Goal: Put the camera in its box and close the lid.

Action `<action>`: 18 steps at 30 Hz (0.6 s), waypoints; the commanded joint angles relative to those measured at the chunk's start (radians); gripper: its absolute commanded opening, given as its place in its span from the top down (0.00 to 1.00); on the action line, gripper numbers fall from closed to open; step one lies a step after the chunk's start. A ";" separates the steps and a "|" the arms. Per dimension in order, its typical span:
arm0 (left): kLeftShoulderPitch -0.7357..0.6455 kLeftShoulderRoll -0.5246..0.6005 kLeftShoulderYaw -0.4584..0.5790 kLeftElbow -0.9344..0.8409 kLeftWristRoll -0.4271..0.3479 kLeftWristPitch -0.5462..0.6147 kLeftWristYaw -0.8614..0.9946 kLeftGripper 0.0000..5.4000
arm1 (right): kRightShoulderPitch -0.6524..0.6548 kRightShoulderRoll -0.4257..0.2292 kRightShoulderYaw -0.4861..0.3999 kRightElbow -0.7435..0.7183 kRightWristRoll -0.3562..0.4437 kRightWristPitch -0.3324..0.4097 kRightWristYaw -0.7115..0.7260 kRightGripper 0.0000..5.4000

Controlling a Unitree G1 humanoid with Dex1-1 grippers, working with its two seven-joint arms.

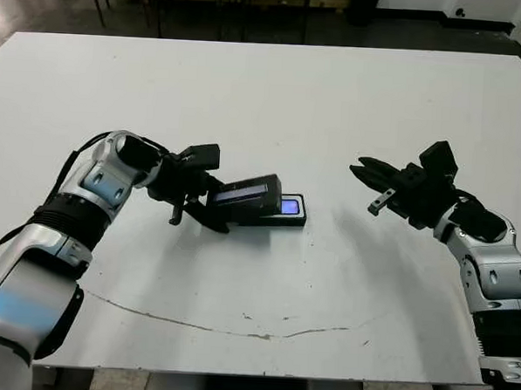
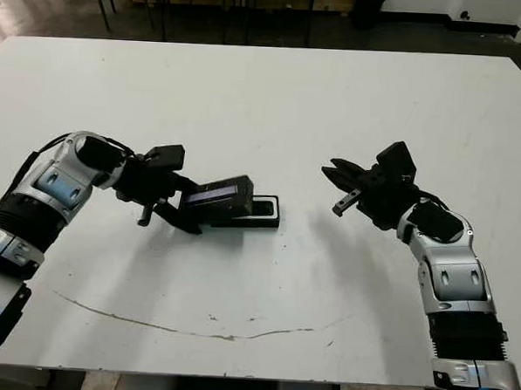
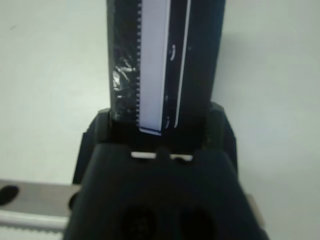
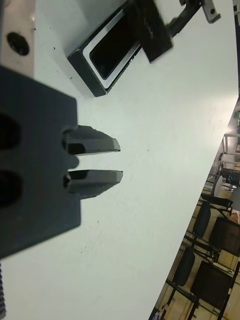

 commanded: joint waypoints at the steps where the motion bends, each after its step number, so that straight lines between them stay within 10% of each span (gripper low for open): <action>1: 0.035 -0.004 -0.020 -0.010 0.046 0.008 0.066 0.76 | 0.023 0.000 0.005 -0.012 0.001 0.036 -0.010 1.00; 18: 0.022 0.026 -0.072 -0.054 0.061 0.014 -0.054 0.76 | 0.019 0.000 0.008 0.003 -0.010 0.030 -0.014 1.00</action>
